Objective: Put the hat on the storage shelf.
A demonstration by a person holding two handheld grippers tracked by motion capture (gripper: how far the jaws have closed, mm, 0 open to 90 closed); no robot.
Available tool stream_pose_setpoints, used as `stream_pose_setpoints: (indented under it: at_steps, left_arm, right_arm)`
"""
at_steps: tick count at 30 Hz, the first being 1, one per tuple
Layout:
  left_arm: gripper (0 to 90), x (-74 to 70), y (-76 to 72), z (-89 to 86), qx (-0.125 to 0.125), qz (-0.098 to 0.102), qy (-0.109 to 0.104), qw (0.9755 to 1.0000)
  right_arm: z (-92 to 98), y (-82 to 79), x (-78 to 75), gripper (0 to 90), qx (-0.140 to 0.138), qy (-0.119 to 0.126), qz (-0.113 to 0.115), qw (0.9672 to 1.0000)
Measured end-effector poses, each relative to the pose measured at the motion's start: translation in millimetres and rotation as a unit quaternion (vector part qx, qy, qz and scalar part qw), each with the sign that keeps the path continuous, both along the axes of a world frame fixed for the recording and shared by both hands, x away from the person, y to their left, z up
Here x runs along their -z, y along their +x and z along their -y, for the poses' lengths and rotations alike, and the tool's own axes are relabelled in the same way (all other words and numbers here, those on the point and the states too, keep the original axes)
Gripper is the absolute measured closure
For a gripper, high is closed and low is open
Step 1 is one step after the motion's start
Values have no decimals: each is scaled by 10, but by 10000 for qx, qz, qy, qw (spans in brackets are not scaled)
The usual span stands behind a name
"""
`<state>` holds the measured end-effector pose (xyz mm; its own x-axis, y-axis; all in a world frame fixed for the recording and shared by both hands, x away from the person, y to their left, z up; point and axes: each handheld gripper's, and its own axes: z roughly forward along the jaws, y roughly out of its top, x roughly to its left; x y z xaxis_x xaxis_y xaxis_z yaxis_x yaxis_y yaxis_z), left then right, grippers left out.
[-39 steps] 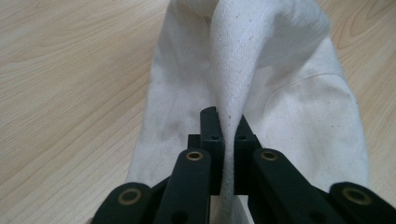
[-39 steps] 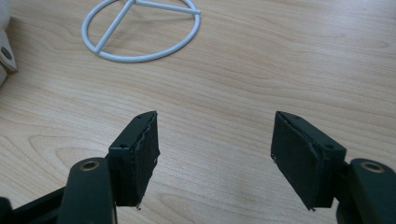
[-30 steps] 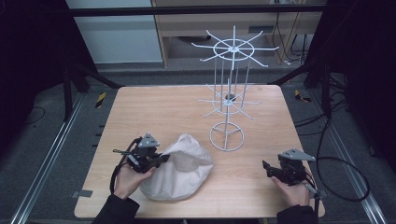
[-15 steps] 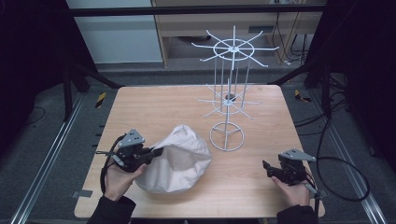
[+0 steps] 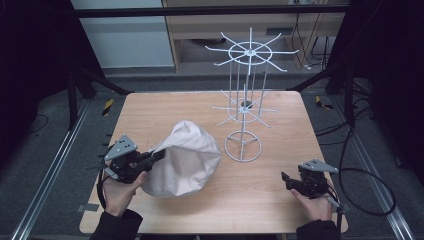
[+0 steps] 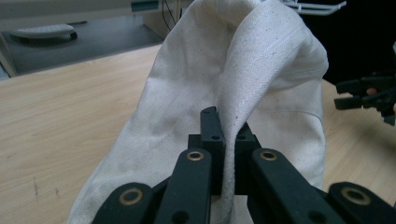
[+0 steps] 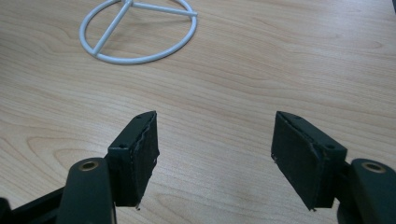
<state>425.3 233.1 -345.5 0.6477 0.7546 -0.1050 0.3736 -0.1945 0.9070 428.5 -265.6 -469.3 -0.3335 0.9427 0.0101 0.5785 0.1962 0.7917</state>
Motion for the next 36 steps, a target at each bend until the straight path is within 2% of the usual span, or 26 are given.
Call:
stream_pose_setpoints:
  at_steps: [5, 12, 18, 22, 30, 36]
  left_arm:
    - [878, -49, -45, -64, -192, 211, -276, 9992]
    - [878, -108, -99, -160, -442, 501, -540, 9963]
    - [879, -156, -150, -232, -645, 763, -799, 9918]
    - [879, -199, -192, -290, -752, 929, -997, 9878]
    - [879, -256, -212, -336, -784, 1045, -1162, 9846]
    - [879, -332, -239, -337, -808, 1279, -1316, 9797]
  right_arm:
    - [3, 2, -1, 318, 0, -17, 28, 10000]
    - [-6, -2, -2, 310, -5, 2, 69, 10000]
    - [-4, -2, 4, 309, -4, -6, 89, 10000]
    - [-6, -2, 6, 308, -9, -10, 97, 10000]
    - [-11, -3, 11, 306, -19, -13, 119, 9999]
    - [-7, 0, 9, 305, -17, -27, 158, 9999]
